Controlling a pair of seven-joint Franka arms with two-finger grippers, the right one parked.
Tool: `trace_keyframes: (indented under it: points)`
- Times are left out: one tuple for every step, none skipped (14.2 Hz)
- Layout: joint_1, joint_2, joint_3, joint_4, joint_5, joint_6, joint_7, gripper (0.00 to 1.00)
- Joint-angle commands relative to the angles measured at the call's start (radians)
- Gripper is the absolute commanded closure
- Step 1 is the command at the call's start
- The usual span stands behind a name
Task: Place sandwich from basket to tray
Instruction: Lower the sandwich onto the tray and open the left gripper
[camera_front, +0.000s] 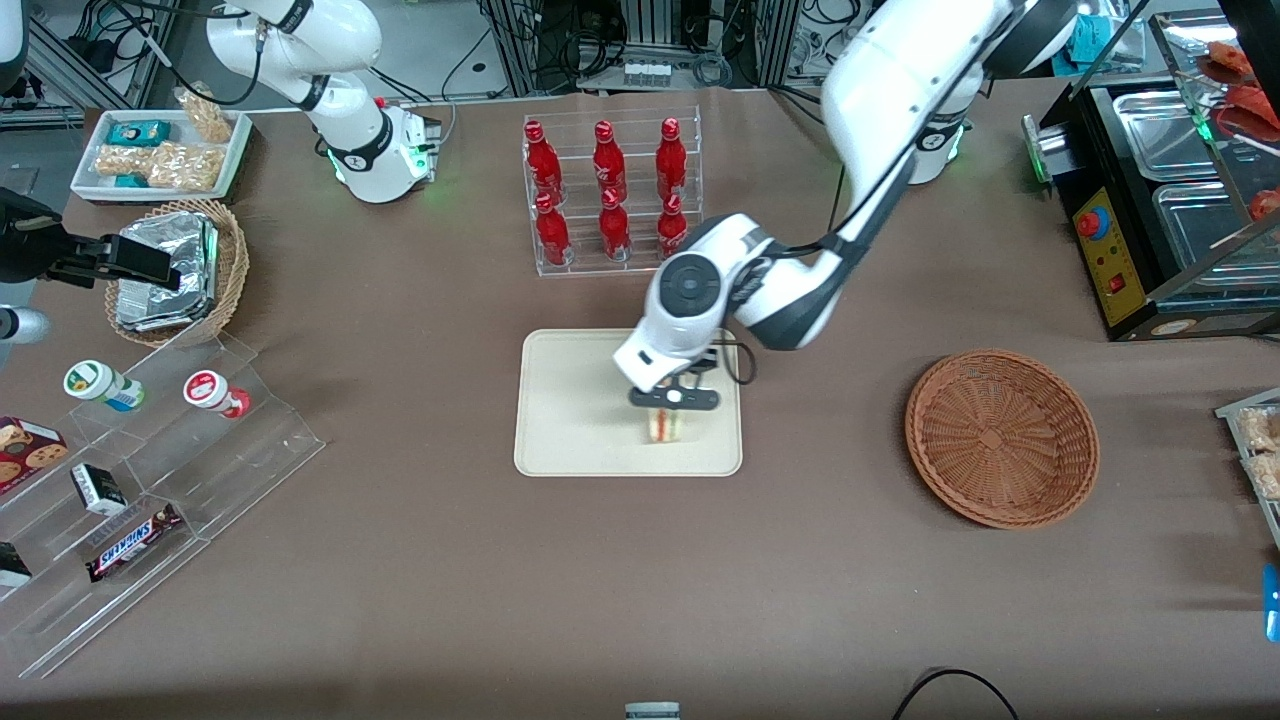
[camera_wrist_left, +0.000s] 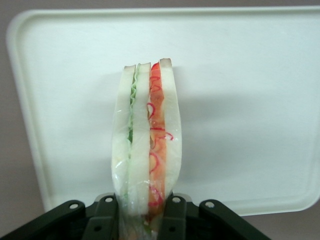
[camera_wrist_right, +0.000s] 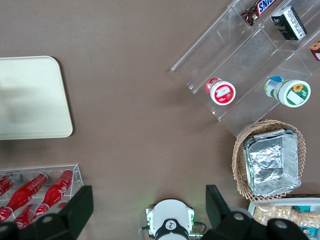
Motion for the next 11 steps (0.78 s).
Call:
trace_keyframes:
  points:
    - [-0.045,0.065,0.015,0.097,0.007,-0.016,-0.039,0.71]
    - [-0.055,0.074,0.016,0.103,0.007,-0.016,-0.047,0.70]
    - [-0.062,0.082,0.018,0.105,0.009,-0.016,-0.049,0.67]
    - [-0.069,0.086,0.019,0.106,0.010,-0.016,-0.053,0.62]
    - [-0.069,0.093,0.019,0.106,0.010,-0.014,-0.053,0.53]
    - [-0.070,0.094,0.019,0.105,0.010,-0.014,-0.055,0.36]
    - [-0.070,0.094,0.019,0.105,0.012,-0.014,-0.055,0.01]
    - [-0.069,0.093,0.019,0.105,0.019,-0.017,-0.058,0.00]
    - [-0.069,0.090,0.021,0.105,0.035,-0.019,-0.069,0.00]
    - [-0.067,0.088,0.021,0.106,0.051,-0.019,-0.094,0.00]
    - [-0.066,0.083,0.021,0.106,0.065,-0.019,-0.114,0.00]
